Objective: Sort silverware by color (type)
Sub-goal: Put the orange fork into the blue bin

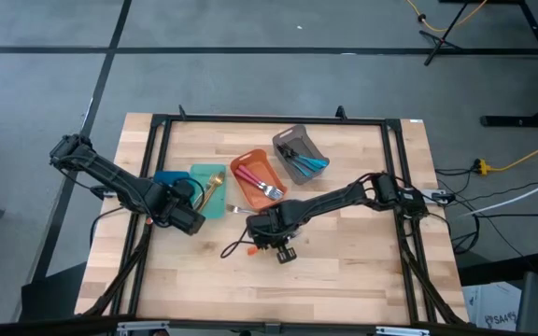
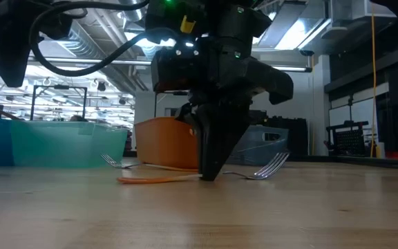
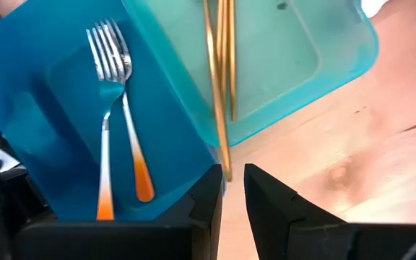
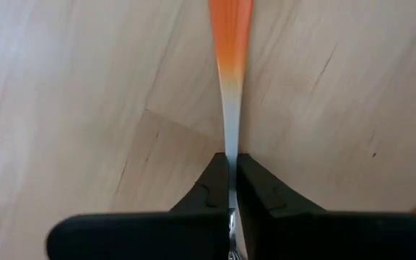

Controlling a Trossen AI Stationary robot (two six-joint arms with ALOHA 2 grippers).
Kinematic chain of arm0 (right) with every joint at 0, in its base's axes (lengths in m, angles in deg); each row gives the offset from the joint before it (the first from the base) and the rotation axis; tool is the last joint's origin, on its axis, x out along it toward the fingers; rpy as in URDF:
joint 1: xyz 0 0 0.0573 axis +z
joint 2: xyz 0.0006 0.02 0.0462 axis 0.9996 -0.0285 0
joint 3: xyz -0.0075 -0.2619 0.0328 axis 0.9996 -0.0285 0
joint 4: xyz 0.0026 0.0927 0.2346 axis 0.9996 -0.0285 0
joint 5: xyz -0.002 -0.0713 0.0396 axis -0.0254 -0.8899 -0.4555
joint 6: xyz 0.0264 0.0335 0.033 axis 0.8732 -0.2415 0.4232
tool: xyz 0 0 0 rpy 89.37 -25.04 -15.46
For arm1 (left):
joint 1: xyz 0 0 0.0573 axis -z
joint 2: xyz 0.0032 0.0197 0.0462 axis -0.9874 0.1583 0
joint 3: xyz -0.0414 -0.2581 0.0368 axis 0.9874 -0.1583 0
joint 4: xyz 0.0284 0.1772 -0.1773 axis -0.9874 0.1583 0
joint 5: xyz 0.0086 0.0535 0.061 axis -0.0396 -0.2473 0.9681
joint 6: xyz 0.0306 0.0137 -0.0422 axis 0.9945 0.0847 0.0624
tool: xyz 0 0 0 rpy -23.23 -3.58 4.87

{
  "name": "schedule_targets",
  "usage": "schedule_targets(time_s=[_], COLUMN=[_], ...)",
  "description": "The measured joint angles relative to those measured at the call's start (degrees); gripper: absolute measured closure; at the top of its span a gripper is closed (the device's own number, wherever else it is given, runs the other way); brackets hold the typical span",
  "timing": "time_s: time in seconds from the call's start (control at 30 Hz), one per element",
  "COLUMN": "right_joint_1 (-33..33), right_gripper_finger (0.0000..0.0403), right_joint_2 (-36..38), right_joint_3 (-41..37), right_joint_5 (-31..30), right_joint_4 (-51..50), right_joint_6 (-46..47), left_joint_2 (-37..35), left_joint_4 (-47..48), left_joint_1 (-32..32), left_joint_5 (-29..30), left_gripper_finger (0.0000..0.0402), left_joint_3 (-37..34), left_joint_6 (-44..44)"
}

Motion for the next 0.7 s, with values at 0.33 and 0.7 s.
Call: schedule_targets(time_s=[0.33, 0.7], right_joint_1=[1.3, 5.1], right_gripper_finger=[0.0402, 0.0402], right_joint_2=[-0.4, -0.1], right_joint_3=[8.0, 14.0], right_joint_5=[-8.8, -33.1], right_joint_4=[-1.0, 5.8], right_joint_6=[-10.0, -26.3], left_joint_2=[0.0, 0.0], left_joint_4=[-5.0, -23.3], left_joint_1=[0.0, 0.0], left_joint_5=[-3.2, -7.8], left_gripper_finger=[0.0349, 0.0349], left_joint_3=[0.0, 0.0], left_joint_6=[0.4, 4.2])
